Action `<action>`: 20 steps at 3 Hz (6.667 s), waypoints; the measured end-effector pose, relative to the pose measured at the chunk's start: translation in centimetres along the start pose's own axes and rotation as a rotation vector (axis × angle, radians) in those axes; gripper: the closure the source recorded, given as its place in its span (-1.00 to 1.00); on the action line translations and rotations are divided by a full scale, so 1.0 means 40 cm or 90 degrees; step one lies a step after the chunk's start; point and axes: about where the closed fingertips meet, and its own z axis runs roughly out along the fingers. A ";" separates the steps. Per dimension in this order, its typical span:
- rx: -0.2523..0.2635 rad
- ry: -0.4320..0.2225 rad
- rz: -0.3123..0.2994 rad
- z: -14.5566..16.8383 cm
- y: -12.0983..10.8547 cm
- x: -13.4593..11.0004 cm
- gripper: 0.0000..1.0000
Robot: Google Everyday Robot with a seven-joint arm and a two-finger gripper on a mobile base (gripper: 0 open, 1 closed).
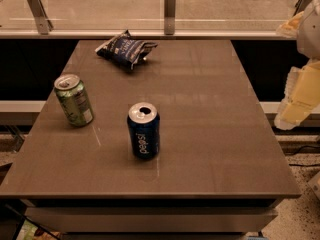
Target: Pick blue chip bag
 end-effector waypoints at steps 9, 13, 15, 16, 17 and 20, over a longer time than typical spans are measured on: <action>0.202 -0.024 -0.222 0.081 -0.187 -0.156 -1.00; 0.220 -0.032 -0.276 0.212 -0.343 -0.284 -1.00; 0.248 -0.083 -0.334 0.282 -0.409 -0.358 -1.00; 0.252 -0.100 -0.362 0.310 -0.439 -0.380 -1.00; 0.254 -0.119 -0.391 0.334 -0.460 -0.400 -1.00; 0.253 -0.196 -0.475 0.412 -0.495 -0.497 -1.00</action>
Offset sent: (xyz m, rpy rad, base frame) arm 0.0220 0.0025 0.0129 -0.0770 -0.0643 0.0954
